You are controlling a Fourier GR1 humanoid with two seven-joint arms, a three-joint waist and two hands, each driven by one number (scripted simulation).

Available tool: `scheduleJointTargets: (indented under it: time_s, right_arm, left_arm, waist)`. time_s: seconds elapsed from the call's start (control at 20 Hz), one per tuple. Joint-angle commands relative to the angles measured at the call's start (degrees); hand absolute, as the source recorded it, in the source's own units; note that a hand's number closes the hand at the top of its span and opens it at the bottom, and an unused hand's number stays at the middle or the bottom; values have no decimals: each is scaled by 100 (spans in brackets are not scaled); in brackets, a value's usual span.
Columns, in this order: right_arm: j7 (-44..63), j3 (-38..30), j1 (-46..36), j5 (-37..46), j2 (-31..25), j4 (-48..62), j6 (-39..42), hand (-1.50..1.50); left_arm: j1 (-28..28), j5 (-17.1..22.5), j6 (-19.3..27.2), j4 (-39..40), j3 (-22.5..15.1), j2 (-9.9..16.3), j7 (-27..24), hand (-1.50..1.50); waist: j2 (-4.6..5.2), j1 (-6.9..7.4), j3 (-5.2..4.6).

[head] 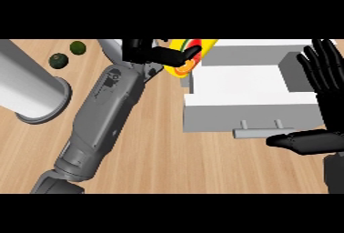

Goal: Pick up the cup, place it into the drawer and close the drawer

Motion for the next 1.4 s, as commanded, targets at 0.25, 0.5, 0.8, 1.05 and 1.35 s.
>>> scheduleJointTargets:
  time_s: [0.25, 0.5, 0.8, 1.05, 1.35]
  right_arm:
    - [-265, 63, -14, 32, 63, 207, 75, -150]
    - [-72, 251, -70, -6, 91, -136, 129, -150]
    - [-344, 176, -467, -99, 74, 391, 233, -150]
    - [-95, 291, -717, -165, 61, 330, 267, -150]
    - [-155, 646, -805, -453, 266, 453, 608, -150]
  left_arm:
    - [-1569, 472, 1108, 1463, -686, -14, 1118, 150]
    - [-1698, 734, 1390, 2338, -1225, -14, 934, 150]
    - [-1586, 912, 743, 2777, -1859, -14, 1161, 150]
    - [-1572, 978, 653, 2903, -2225, -14, 1288, 150]
    - [-1324, 1599, 672, 2569, -2124, -14, 892, -150]
  waist:
    - [54, -206, 4]
    - [128, -545, 7]
    - [239, -756, 14]
    - [279, -958, 10]
    - [319, -1049, 6]
